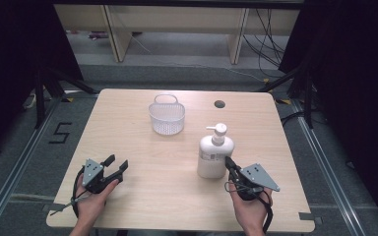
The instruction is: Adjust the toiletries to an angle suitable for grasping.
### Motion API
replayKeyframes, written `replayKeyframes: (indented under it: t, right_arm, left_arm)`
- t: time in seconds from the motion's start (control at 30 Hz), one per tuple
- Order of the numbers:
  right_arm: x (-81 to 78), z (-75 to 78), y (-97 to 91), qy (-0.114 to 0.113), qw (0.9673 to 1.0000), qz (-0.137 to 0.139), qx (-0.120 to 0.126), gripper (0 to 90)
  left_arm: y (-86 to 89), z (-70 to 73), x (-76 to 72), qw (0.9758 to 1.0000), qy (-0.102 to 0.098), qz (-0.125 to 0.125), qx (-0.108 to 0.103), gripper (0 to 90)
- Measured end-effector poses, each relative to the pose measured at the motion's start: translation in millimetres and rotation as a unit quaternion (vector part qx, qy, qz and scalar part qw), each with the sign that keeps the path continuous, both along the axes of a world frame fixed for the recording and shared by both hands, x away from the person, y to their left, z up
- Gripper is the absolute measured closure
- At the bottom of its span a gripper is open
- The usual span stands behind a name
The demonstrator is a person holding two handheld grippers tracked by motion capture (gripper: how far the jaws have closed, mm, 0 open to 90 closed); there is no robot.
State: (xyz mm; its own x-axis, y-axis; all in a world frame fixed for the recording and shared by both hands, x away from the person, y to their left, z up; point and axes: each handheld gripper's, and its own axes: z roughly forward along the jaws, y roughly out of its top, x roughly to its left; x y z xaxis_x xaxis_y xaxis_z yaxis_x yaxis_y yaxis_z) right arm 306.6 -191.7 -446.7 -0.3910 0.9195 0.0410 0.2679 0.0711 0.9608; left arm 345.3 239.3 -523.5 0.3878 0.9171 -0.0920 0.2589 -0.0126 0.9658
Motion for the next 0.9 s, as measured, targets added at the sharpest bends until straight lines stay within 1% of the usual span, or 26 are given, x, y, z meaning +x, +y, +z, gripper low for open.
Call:
replayKeyframes:
  t: [0.03,0.07,0.1,0.13,0.17,0.2,0.23,0.27,0.33,0.37,0.43,0.5,0.57,0.63,0.7,0.73,0.77,0.8,0.83,0.87,0.9]
  right_arm:
    - [1.1,-0.4,-0.9,-0.007,0.9999,-0.004,-0.006,90.0]
    - [1.3,0.0,-1.2,0.0,1.0,-0.001,-0.006,90.0]
    - [1.4,-0.3,0.0,0.006,1.0,0.002,0.004,90.0]
    - [2.5,-0.5,-1.2,-0.004,1.0,0.002,-0.003,90.0]
    - [2.6,-0.6,-1.2,-0.003,1.0,0.002,-0.003,90.0]
    - [1.9,-0.5,-0.5,0.005,1.0,0.0,0.002,90.0]
    - [2.3,-0.8,-0.2,0.007,1.0,-0.001,0.0,90.0]
    - [2.8,-0.9,-1.7,0.002,0.9999,-0.004,-0.009,90.0]
    - [3.5,-1.2,-2.2,-0.003,0.9999,-0.004,-0.011,90.0]
    - [1.5,-1.0,0.2,0.013,0.9999,-0.01,0.004,90.0]
    - [2.3,-0.9,-0.5,0.01,0.9999,-0.008,0.001,90.0]
    - [3.7,-1.0,-2.1,0.0,0.9999,-0.005,-0.01,90.0]
    - [3.1,-1.1,-0.7,0.007,1.0,-0.004,0.0,90.0]
    - [3.5,-1.1,-1.3,0.002,1.0,-0.002,-0.003,90.0]
    - [2.4,-0.6,-1.2,0.001,1.0,-0.005,0.001,90.0]
    - [2.3,-0.5,-1.3,-0.002,1.0,-0.002,0.001,90.0]
    - [1.2,0.6,-2.5,-0.009,0.9999,-0.004,-0.006,90.0]
    - [-0.7,2.0,-1.8,-0.011,0.9999,-0.003,-0.003,90.0]
    - [-1.9,3.2,-2.1,-0.014,0.9999,-0.002,-0.004,89.5]
    - [-4.2,4.8,-1.2,-0.014,0.9999,-0.004,0.001,87.2]
    - [-5.9,6.7,-1.2,-0.013,0.9999,-0.006,0.0,85.0]
  left_arm:
    - [-0.1,-0.1,-0.1,1.0,0.0,0.0,-0.001,41.4]
    - [0.0,0.0,-0.1,1.0,0.0,0.001,-0.001,41.4]
    - [0.0,-0.1,-0.1,1.0,-0.001,0.0,-0.001,41.4]
    - [0.0,0.0,-0.1,1.0,0.0,0.001,-0.001,41.4]
    - [-0.2,-0.1,-0.1,1.0,0.0,0.001,-0.001,41.4]
    - [-0.2,0.0,-0.1,1.0,0.0,0.0,-0.001,41.4]
    - [-0.2,0.0,-0.1,1.0,0.0,0.0,0.0,41.4]
    - [-0.3,0.0,-0.2,1.0,-0.001,0.0,0.0,41.4]
    - [-0.2,0.0,-0.2,1.0,-0.001,0.0,0.0,41.5]
    - [-0.2,0.0,-0.2,1.0,-0.001,0.0,-0.001,41.5]
    - [-0.2,0.0,-0.2,1.0,-0.001,0.0,-0.001,41.5]
    - [-0.2,0.0,-0.2,1.0,-0.001,0.0,0.0,41.5]
    - [-0.2,0.0,-0.3,1.0,-0.001,0.0,0.0,41.5]
    - [-0.2,0.0,-0.2,1.0,-0.001,0.0,-0.001,41.5]
    - [-0.1,0.0,-0.3,1.0,-0.002,0.0,-0.001,41.5]
    - [0.0,0.0,-0.4,1.0,-0.001,0.0,-0.001,41.5]
    - [-0.2,0.0,-0.3,1.0,-0.001,0.0,-0.002,41.5]
    - [-0.1,0.0,-0.2,1.0,-0.001,0.001,-0.001,41.5]
    - [-0.3,0.0,-0.1,1.0,0.0,0.001,-0.001,41.5]
    - [-0.4,-0.1,0.3,1.0,0.0,0.001,-0.001,41.5]
    - [-0.7,-0.5,1.3,1.0,-0.003,-0.001,-0.004,41.5]
